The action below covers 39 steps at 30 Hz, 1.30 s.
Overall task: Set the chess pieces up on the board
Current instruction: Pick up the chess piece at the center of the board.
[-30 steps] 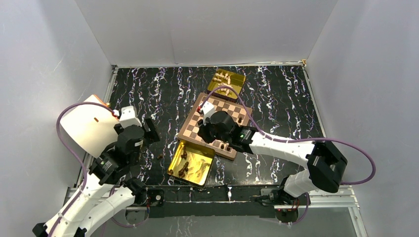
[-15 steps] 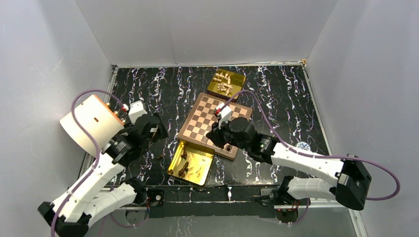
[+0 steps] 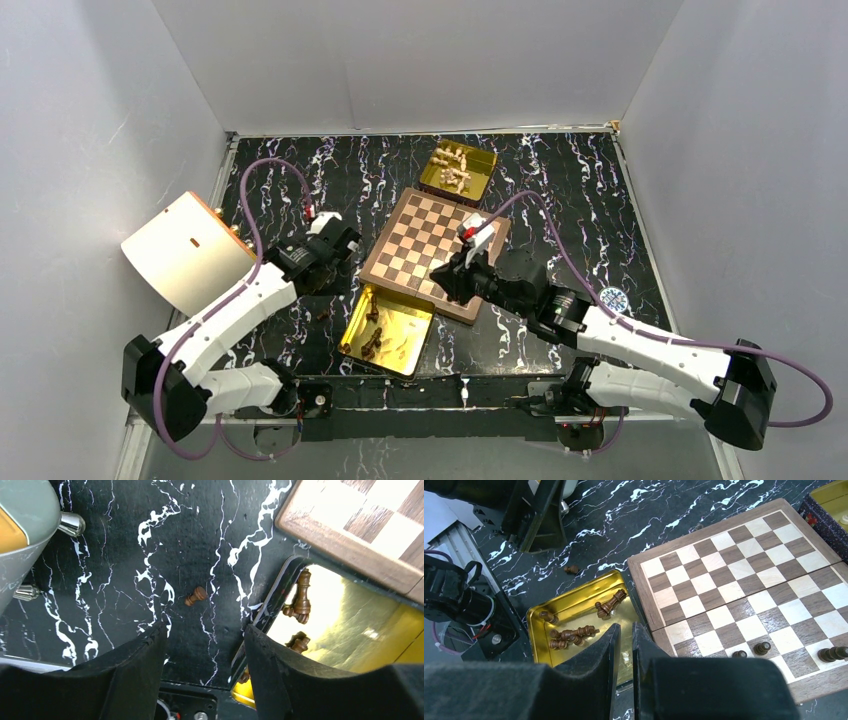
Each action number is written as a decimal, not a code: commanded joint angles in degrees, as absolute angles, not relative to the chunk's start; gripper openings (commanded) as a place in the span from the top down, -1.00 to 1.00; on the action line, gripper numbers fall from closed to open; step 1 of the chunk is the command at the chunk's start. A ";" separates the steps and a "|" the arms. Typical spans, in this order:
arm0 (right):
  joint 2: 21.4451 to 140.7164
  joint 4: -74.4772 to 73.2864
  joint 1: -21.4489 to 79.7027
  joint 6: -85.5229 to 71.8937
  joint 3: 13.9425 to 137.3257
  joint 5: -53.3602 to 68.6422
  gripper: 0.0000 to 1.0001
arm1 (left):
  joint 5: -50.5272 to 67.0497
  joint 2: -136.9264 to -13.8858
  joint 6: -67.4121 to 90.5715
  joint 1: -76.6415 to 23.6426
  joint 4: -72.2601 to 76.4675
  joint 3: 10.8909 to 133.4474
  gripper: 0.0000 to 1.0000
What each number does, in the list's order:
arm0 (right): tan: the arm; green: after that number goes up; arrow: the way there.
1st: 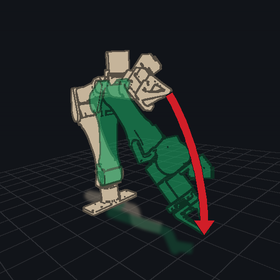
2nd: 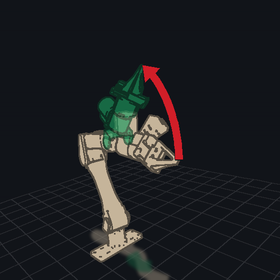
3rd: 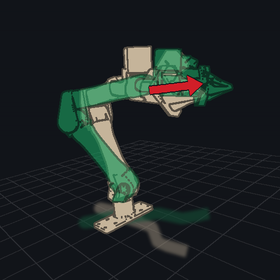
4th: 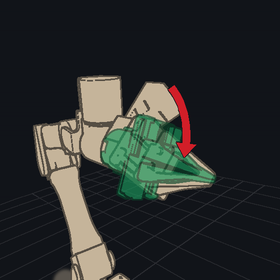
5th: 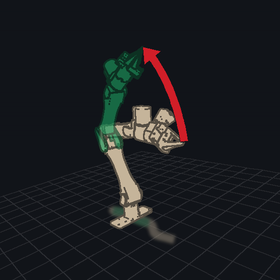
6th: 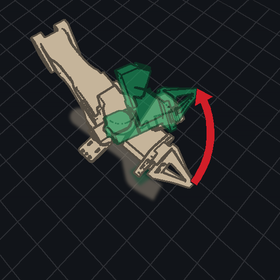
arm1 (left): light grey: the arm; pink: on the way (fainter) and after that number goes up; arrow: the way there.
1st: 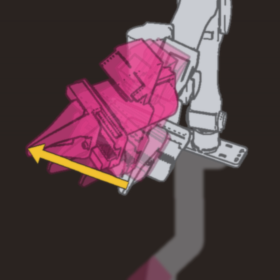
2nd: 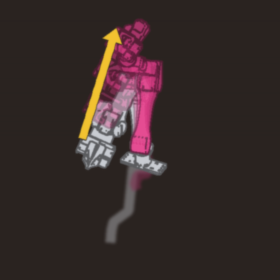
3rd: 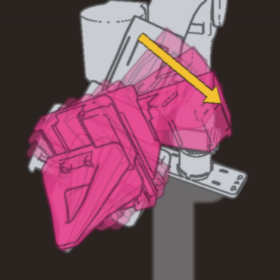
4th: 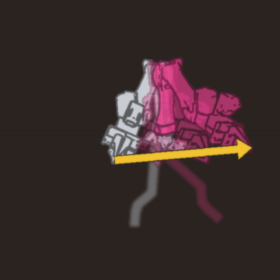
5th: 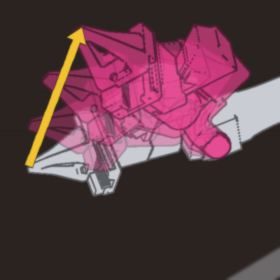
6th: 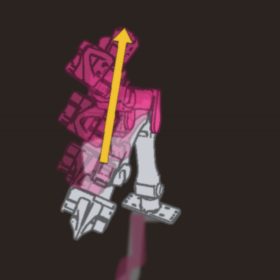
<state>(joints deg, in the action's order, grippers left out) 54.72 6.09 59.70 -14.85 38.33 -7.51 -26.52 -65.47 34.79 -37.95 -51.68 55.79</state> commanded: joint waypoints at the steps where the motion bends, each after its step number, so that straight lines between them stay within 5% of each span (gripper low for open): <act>1: 51.88 8.62 59.94 -14.43 37.51 -8.65 0.54 | -25.14 -68.31 28.06 -37.19 -54.99 59.53 -0.13; 12: 46.78 4.74 59.93 -13.82 37.52 -9.35 0.54 | -23.65 -67.68 1.98 -36.65 -42.73 57.06 -0.12; 17: 44.05 2.15 59.90 -13.45 37.79 -9.93 0.53 | -15.19 -71.52 -2.80 -35.64 -44.19 58.26 -0.28; 35: 38.75 -2.72 59.94 -13.41 37.57 -11.61 0.53 | -10.42 -85.28 -18.70 -29.79 -56.25 58.64 0.00; 39: 38.61 -2.90 59.94 -13.53 37.29 -11.81 0.53 | -7.63 -84.91 -19.32 -29.38 -54.23 55.52 0.22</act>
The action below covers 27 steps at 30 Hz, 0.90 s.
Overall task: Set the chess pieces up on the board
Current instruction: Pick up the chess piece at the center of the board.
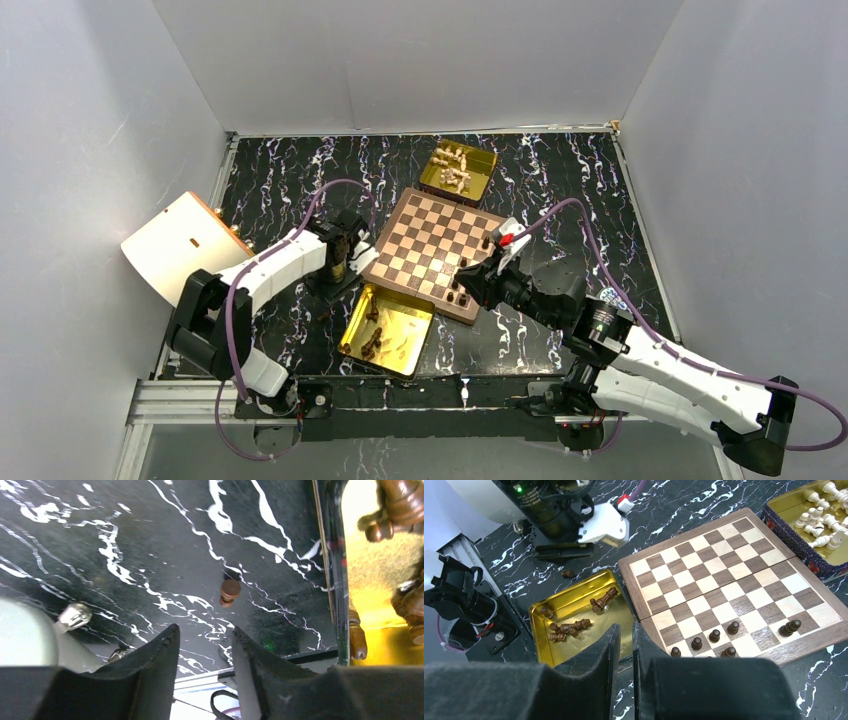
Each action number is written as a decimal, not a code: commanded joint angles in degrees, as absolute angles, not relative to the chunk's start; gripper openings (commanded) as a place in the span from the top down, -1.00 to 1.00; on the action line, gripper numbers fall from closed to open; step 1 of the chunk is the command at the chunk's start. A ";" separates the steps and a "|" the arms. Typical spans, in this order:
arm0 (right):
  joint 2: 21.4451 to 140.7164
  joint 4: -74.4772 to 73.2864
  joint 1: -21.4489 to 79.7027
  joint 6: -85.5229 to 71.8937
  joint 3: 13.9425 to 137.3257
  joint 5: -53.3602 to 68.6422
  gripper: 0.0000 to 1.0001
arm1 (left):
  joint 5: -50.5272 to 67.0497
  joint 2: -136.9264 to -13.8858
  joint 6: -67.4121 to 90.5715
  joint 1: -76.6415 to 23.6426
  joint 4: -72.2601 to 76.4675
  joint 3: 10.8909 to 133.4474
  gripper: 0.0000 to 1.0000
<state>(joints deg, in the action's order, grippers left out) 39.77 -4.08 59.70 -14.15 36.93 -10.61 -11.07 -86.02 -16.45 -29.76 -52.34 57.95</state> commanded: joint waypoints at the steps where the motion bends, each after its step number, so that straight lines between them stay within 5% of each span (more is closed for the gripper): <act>1: 38.71 -2.90 59.90 -13.53 37.20 -11.80 0.53 | -7.58 -84.65 -19.40 -29.36 -53.56 54.79 0.25; 27: 38.83 -2.29 59.93 -13.26 37.02 -12.61 0.53 | -6.12 -89.63 -21.11 -29.44 -47.03 52.40 0.28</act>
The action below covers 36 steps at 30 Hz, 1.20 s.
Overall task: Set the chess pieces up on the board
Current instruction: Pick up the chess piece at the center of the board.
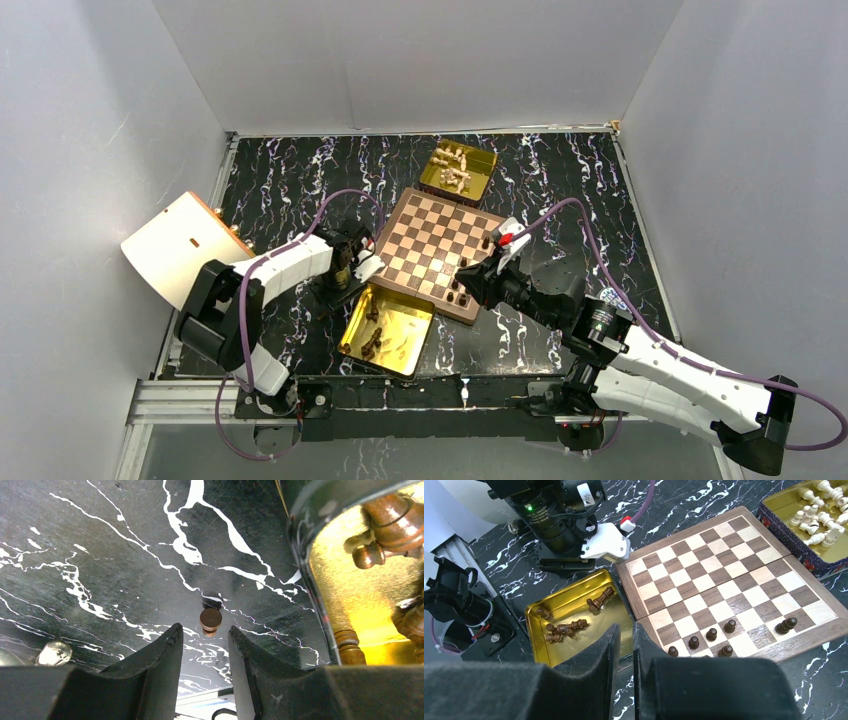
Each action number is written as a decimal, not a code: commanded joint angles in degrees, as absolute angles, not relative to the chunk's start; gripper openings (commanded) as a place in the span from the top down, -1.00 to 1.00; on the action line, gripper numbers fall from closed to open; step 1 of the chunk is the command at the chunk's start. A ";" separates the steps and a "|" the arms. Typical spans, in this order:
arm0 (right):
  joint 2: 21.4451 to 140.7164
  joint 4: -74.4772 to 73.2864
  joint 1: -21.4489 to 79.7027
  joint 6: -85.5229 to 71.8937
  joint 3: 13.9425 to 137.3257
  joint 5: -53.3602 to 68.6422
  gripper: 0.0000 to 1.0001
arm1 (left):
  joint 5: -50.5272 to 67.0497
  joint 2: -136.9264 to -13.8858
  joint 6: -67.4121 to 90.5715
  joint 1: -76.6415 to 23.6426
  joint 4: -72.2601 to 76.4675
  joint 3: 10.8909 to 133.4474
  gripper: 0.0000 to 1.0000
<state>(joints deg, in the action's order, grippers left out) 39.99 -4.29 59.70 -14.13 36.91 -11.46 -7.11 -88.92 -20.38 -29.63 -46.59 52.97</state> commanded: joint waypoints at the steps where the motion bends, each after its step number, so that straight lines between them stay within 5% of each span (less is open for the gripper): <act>1: 38.93 -2.29 59.94 -13.20 37.08 -12.66 0.53 | -6.10 -89.84 -21.17 -29.44 -47.09 52.38 0.28; 23: 37.85 -3.74 59.93 -11.92 37.28 -13.90 0.51 | -7.11 -92.99 -20.64 -29.44 -46.78 51.95 0.37; 36: 36.41 -7.05 59.94 -13.82 38.66 -14.15 0.50 | -5.20 -93.08 -19.17 -29.62 -49.42 58.56 0.89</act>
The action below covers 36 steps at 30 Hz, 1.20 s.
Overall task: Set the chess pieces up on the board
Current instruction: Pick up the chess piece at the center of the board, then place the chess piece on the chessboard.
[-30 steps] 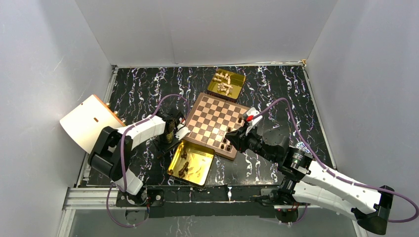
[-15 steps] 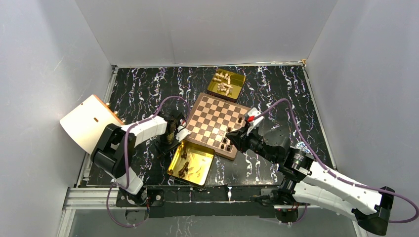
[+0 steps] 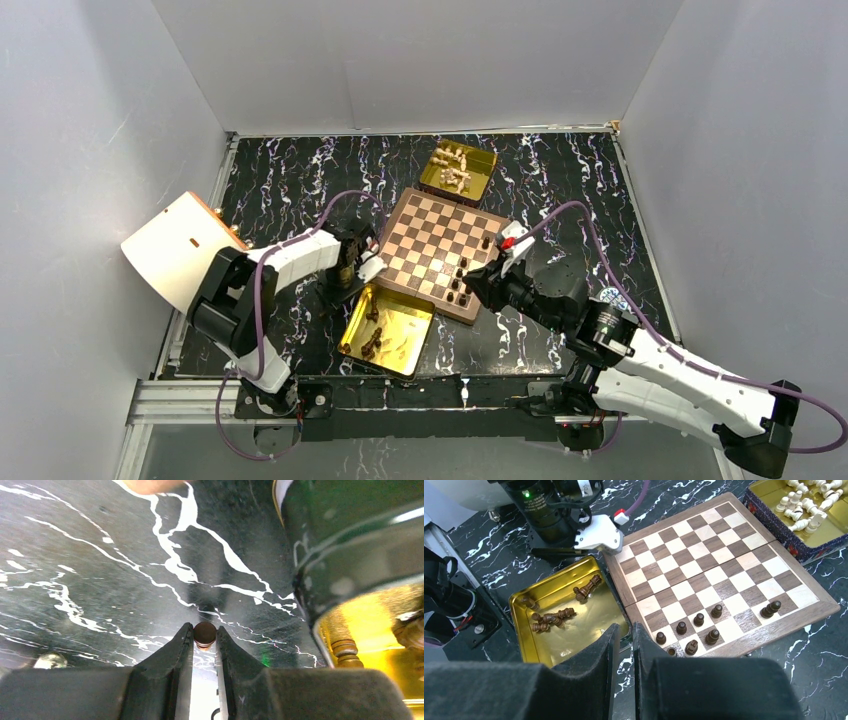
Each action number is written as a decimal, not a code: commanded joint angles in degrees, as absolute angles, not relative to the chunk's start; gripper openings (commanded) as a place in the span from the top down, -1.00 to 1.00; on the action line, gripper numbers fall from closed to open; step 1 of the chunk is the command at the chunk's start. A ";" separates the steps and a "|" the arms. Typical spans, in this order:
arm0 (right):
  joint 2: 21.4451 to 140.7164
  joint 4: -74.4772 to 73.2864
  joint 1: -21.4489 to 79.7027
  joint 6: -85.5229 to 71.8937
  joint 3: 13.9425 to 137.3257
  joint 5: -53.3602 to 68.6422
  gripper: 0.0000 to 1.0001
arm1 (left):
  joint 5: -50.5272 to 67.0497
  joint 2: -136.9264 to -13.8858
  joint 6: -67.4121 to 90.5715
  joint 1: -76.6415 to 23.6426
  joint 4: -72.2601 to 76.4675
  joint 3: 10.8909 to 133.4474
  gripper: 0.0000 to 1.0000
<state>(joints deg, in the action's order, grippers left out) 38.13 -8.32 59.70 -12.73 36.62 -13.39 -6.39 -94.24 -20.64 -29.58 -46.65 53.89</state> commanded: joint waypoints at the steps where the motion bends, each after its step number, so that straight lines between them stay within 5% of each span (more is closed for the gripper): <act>1: 36.43 -6.36 59.90 -14.08 38.52 -14.15 0.50 | -4.66 -92.02 -18.25 -29.62 -49.44 59.52 0.91; 13: 41.40 -1.48 59.93 -17.30 41.56 -12.42 0.41 | 7.95 -74.03 -2.86 -29.44 -33.86 66.26 1.00; 19: 43.82 13.93 59.94 -15.58 39.84 -6.82 0.38 | 11.55 -64.62 26.39 -29.44 -14.32 61.35 1.00; 25: 46.51 24.66 59.89 3.84 39.21 -2.16 0.36 | 11.62 -57.58 57.55 -29.44 5.72 53.04 1.00; 36: 54.53 42.46 59.97 21.01 39.98 8.09 0.22 | 15.53 -52.19 96.31 -29.44 20.48 42.33 1.00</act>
